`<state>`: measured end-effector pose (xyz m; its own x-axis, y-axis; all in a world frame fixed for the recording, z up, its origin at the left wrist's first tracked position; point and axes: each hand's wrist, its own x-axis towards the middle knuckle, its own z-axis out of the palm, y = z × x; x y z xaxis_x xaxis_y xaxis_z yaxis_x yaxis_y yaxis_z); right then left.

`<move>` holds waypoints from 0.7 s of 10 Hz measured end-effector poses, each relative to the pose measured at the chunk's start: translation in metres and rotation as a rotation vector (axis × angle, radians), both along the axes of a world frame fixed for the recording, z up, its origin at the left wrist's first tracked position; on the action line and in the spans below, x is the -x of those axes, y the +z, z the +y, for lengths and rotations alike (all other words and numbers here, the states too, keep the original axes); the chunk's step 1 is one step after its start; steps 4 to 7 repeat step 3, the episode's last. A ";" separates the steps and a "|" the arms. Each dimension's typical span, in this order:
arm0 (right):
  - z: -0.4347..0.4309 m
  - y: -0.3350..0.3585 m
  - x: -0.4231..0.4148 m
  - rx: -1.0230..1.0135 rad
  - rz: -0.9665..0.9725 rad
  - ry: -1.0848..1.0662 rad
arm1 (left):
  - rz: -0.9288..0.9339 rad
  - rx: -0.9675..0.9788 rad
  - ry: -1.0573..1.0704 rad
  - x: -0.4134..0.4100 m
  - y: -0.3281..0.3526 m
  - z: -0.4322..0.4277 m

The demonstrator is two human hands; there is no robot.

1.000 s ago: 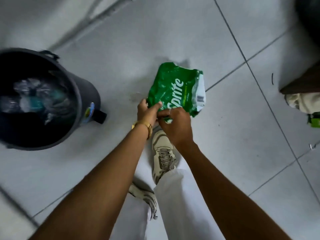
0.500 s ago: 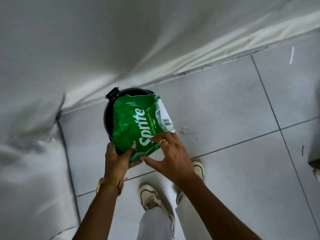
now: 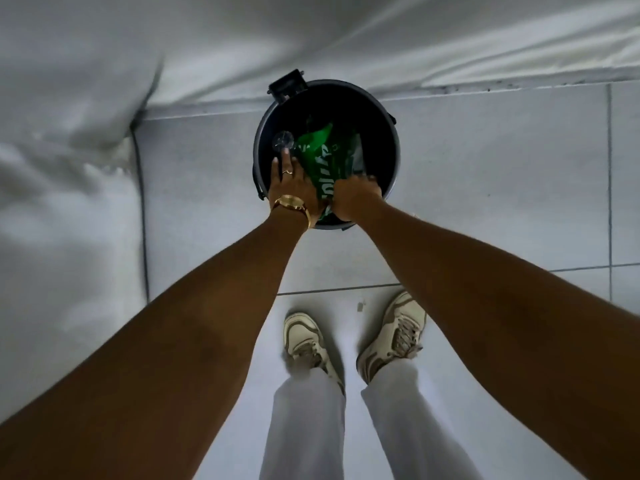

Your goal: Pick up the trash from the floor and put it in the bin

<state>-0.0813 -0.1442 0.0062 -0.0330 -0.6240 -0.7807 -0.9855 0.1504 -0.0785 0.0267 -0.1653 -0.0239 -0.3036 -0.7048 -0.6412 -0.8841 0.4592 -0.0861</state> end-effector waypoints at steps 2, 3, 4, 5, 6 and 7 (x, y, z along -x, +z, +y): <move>0.011 0.026 0.005 0.031 0.026 0.108 | 0.086 0.082 0.095 0.001 0.040 -0.006; 0.025 0.082 0.013 0.201 0.005 0.101 | 0.230 0.135 0.167 -0.003 0.093 0.009; 0.025 0.082 0.013 0.201 0.005 0.101 | 0.230 0.135 0.167 -0.003 0.093 0.009; 0.025 0.082 0.013 0.201 0.005 0.101 | 0.230 0.135 0.167 -0.003 0.093 0.009; 0.025 0.082 0.013 0.201 0.005 0.101 | 0.230 0.135 0.167 -0.003 0.093 0.009; 0.025 0.082 0.013 0.201 0.005 0.101 | 0.230 0.135 0.167 -0.003 0.093 0.009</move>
